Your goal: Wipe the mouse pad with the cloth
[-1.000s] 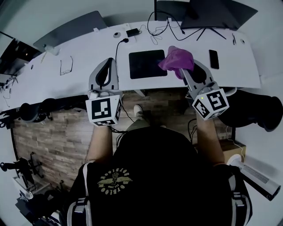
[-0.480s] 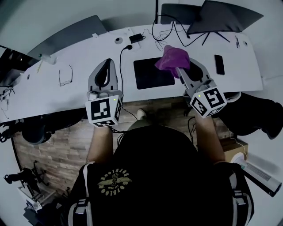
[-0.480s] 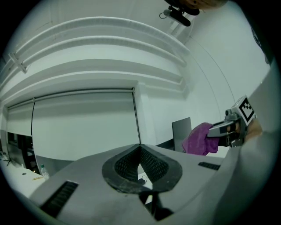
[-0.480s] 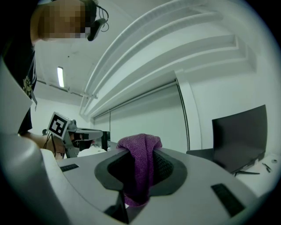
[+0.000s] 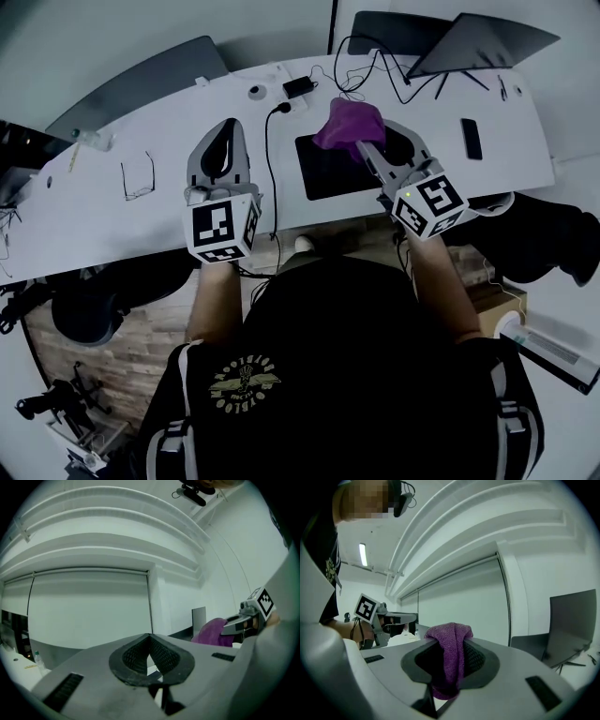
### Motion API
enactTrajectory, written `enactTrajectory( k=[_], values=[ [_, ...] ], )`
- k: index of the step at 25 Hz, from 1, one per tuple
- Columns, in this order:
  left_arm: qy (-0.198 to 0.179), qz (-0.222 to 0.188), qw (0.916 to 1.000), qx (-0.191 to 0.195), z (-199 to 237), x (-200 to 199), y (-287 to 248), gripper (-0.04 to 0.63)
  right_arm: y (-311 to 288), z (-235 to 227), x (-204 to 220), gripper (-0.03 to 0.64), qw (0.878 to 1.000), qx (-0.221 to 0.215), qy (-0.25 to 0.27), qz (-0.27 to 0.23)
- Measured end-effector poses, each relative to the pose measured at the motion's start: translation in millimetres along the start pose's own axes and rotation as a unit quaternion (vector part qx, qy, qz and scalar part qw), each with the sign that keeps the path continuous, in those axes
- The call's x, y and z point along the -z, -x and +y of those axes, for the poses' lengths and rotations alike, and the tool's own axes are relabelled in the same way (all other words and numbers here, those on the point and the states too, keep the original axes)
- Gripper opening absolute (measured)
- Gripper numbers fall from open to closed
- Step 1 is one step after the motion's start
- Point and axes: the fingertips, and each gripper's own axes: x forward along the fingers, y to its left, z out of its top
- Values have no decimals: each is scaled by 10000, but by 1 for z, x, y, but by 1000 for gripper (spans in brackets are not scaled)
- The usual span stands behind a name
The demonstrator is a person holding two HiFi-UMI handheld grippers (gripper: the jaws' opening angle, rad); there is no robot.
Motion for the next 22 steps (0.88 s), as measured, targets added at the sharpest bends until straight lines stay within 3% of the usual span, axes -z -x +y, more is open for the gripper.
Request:
enactTrajectory(
  k=[9,14,22],
  values=[
    [254,281,9992,157,1,35,-9,2,-28,9,49,89,9983,-117,-60,562],
    [250,562,9980,111,3,59,-2,2,-51,10,89,89,9947,-292,-528,832],
    [300,1005,9944,-91,9,97,-9,2,-95,-2,153,89,9857,-626,-873,1298]
  ],
)
